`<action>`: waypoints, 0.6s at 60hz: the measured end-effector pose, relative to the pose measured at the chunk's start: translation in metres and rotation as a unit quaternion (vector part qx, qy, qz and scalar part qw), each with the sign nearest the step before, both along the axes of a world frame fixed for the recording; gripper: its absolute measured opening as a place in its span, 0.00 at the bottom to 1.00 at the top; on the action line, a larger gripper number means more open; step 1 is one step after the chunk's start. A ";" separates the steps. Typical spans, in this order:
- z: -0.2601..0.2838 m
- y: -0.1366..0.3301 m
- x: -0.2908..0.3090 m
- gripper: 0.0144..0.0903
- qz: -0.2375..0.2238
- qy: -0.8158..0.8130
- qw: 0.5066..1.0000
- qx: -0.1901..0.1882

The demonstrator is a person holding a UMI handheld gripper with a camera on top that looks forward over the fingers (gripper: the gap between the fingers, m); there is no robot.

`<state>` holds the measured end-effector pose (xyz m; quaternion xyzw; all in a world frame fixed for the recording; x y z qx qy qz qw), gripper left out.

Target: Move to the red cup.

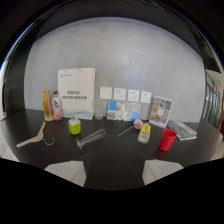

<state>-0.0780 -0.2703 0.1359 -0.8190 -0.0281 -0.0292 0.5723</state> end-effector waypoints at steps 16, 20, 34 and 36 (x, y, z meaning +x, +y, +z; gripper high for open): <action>-0.012 0.013 -0.014 0.93 -0.009 -0.009 1.000 -0.014; -0.019 0.014 -0.018 0.93 -0.011 -0.011 1.000 -0.022; -0.046 0.007 -0.013 0.93 -0.025 -0.024 0.998 -0.052; -0.050 0.006 -0.008 0.93 -0.029 -0.024 0.998 -0.056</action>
